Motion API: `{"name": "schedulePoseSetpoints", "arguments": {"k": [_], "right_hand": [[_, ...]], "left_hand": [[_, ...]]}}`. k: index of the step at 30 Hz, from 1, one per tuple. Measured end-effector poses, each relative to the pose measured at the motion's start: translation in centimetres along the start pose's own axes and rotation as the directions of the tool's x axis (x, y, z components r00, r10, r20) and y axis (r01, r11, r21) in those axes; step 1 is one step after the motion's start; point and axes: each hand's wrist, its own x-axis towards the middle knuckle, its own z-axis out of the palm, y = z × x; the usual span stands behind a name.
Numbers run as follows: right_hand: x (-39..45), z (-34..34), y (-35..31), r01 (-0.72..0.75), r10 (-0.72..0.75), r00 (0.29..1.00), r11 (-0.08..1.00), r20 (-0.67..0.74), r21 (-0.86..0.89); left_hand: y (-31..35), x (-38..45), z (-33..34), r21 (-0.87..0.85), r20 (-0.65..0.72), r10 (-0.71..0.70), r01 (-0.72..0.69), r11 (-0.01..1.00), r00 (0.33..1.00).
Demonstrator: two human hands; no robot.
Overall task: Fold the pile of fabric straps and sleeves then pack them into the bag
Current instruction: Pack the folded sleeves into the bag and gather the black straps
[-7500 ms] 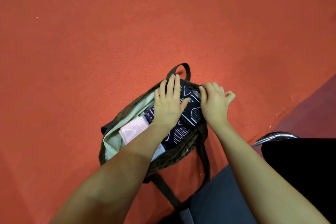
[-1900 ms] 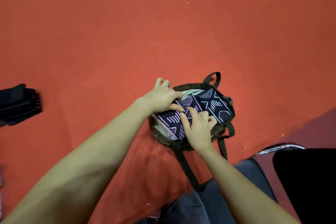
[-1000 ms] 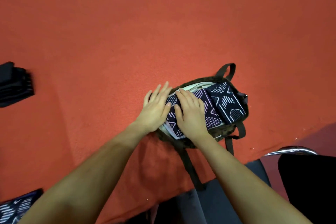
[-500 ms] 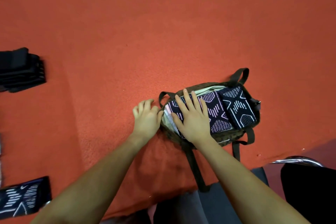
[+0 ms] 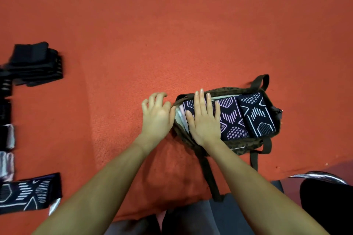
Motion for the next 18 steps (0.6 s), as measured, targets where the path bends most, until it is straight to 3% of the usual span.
{"name": "schedulePoseSetpoints", "arguments": {"k": [4,8,18], "right_hand": [[0.0,-1.7,-0.3,0.005,-0.003,1.0,0.996,-0.019,0.094],[0.2,-3.1,-4.0,0.055,-0.039,0.988,0.993,-0.147,0.107],[-3.3,2.3,-20.1,0.283,-0.279,0.959,0.95,-0.054,0.135]], "left_hand": [[-0.3,0.0,-1.1,0.042,0.044,0.06,-0.062,0.997,0.997],[-2.1,-1.0,-3.0,0.059,0.034,0.042,-0.044,0.997,0.999],[-17.3,-10.3,-7.9,0.068,0.064,-0.04,0.036,0.997,0.997]]}}
